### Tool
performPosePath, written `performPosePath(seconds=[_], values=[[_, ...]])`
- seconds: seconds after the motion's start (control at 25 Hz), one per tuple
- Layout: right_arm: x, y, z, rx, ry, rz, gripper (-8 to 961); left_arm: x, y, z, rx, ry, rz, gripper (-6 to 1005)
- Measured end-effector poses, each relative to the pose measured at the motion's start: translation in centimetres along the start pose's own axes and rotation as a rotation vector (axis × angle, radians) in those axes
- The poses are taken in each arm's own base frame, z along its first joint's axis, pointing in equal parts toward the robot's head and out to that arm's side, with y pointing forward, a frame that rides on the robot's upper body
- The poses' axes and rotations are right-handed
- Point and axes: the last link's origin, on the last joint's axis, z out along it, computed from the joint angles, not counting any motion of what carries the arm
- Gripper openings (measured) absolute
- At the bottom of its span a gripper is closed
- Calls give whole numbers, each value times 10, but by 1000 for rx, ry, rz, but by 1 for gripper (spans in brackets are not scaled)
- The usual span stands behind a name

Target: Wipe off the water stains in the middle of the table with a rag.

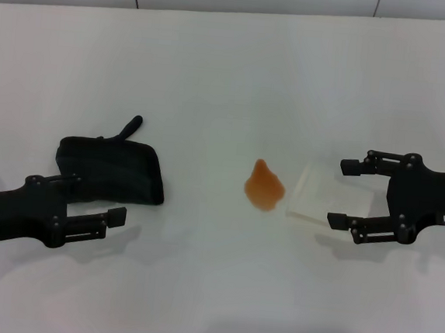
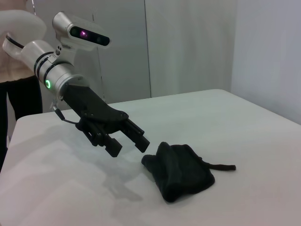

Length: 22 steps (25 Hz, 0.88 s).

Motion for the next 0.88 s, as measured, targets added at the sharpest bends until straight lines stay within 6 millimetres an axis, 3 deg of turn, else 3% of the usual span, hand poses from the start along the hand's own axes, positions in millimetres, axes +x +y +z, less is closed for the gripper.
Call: performPosePath(seconds=[0.72, 0.88], values=[[-2, -1, 1, -2, -1, 0, 840, 1, 0, 0, -1, 0, 1, 755], [-15, -7, -1, 7, 3, 35, 840, 1, 0, 0, 1, 2, 2, 755]])
